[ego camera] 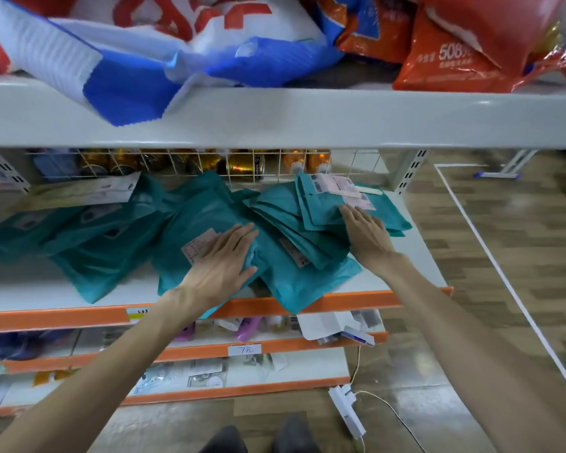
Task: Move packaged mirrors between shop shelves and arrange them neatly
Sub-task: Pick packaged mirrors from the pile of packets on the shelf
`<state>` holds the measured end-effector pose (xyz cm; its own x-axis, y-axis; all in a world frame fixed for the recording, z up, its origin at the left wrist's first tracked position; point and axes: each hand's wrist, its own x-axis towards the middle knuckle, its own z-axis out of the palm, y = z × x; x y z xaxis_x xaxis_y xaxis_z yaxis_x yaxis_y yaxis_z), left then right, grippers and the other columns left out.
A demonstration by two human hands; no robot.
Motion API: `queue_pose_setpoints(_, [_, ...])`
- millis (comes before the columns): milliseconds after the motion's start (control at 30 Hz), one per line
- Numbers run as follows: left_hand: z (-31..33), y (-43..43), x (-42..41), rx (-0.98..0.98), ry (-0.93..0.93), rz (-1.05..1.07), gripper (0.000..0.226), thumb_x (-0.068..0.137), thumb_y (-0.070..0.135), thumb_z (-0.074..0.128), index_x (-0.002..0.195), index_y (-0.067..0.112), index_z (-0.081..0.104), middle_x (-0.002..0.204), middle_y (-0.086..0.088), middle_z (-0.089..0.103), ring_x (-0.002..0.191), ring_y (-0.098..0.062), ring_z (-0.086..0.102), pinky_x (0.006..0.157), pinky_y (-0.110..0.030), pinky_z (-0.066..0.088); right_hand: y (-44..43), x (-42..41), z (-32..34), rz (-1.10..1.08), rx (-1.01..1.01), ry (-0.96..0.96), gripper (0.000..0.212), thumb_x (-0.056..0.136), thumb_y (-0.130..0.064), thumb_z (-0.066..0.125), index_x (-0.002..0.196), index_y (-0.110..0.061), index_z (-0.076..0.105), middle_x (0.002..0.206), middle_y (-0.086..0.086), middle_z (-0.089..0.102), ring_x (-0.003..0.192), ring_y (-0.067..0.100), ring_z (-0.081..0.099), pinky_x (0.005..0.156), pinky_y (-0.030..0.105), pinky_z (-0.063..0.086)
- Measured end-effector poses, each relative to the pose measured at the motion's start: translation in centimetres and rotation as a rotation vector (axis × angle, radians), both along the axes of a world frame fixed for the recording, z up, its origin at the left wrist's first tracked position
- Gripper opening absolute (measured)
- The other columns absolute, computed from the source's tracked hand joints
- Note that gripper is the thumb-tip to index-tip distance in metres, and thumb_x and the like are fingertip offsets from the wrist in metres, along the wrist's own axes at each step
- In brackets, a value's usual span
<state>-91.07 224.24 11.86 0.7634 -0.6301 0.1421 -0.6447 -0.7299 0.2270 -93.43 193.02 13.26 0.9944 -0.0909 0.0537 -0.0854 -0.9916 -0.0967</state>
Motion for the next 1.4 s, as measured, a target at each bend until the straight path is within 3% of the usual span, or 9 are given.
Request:
queue_pose_setpoints(233, [0.3,0.9,-0.3,0.002,0.020,0.033,0.068,0.096,0.039,0.053,0.153,0.019,0.021,0.160,0.005,0.018,0.148,-0.014,0.012,0.120,-0.034,0.015,-0.1,-1.2,0.4,-0.008,0.019,-0.090,0.051,0.092,0.002,0.051,0.138,-0.017,0.040,0.137,0.007,0.055,0.122,0.031,0.053,0.098,0.041,0.042])
queue_pose_setpoints(500, [1.7,2.2,-0.8,0.040,0.080,0.082,0.066,0.096,0.037,0.054,0.151,0.017,0.026,0.160,0.003,0.020,0.149,-0.020,0.012,0.119,-0.038,0.017,-1.1,-3.0,2.2,0.146,0.013,0.034,0.060,0.090,-0.021,0.069,0.142,-0.017,0.041,0.134,0.005,0.059,0.121,0.029,0.056,0.091,0.043,0.051])
queue_pose_setpoints(800, [2.5,3.8,-1.0,0.107,0.080,0.073,0.064,0.091,0.031,0.062,0.146,0.013,0.035,0.155,-0.002,0.032,0.147,-0.022,0.024,0.117,-0.045,0.028,1.8,-4.0,2.7,0.250,0.006,-0.115,0.059,0.079,0.000,0.074,0.133,-0.011,0.056,0.117,0.008,0.070,0.109,0.030,0.066,0.090,0.044,0.054])
queue_pose_setpoints(967, [2.6,4.1,-0.7,0.110,0.083,0.070,0.064,0.090,0.030,0.063,0.146,0.013,0.036,0.154,-0.004,0.034,0.144,-0.024,0.030,0.117,-0.041,0.027,5.7,-4.1,3.2,0.292,0.071,-0.131,0.050,0.080,-0.004,0.072,0.128,-0.007,0.058,0.114,0.011,0.070,0.108,0.032,0.065,0.091,0.046,0.054])
queue_pose_setpoints(1100, [2.5,4.4,-0.4,0.102,0.054,0.070,0.065,0.089,0.028,0.065,0.146,0.011,0.037,0.155,-0.004,0.033,0.144,-0.023,0.029,0.116,-0.040,0.027,5.2,-1.1,6.1,0.168,0.225,0.064,0.055,0.086,-0.033,0.069,0.136,-0.020,0.051,0.134,0.002,0.055,0.125,0.026,0.049,0.104,0.044,0.042])
queue_pose_setpoints(1200, [2.4,5.0,0.1,0.085,0.003,0.073,0.063,0.085,0.023,0.069,0.141,0.010,0.043,0.149,-0.006,0.040,0.139,-0.027,0.037,0.114,-0.041,0.033,3.2,3.6,6.2,0.117,0.152,-0.033,0.080,0.081,-0.052,0.070,0.146,-0.021,0.035,0.148,0.007,0.039,0.137,0.033,0.033,0.110,0.051,0.033])
queue_pose_setpoints(1267, [2.3,5.4,0.5,0.066,-0.043,0.070,0.060,0.083,0.022,0.070,0.137,0.010,0.047,0.145,-0.008,0.045,0.135,-0.029,0.042,0.111,-0.043,0.038,2.2,6.5,4.6,0.041,0.238,0.113,0.090,0.080,-0.061,0.067,0.150,-0.022,0.027,0.154,0.008,0.030,0.141,0.035,0.027,0.112,0.055,0.030])
queue_pose_setpoints(1367, [2.7,5.9,0.7,0.040,-0.083,0.086,0.060,0.083,0.025,0.070,0.136,0.010,0.047,0.144,-0.007,0.046,0.132,-0.028,0.044,0.109,-0.043,0.039,0.9,8.6,2.6,-0.064,0.334,0.234,0.089,0.077,-0.083,0.045,0.142,-0.024,0.038,0.147,0.009,0.044,0.133,0.035,0.044,0.106,0.051,0.039])
queue_pose_setpoints(1400, [2.7,5.9,0.7,0.039,-0.093,0.090,0.061,0.082,0.024,0.072,0.136,0.009,0.048,0.143,-0.008,0.047,0.132,-0.028,0.045,0.109,-0.042,0.039,0.6,8.6,2.6,-0.091,0.323,0.229,0.083,0.080,-0.081,0.042,0.138,-0.022,0.042,0.142,0.010,0.050,0.126,0.035,0.050,0.102,0.051,0.042])
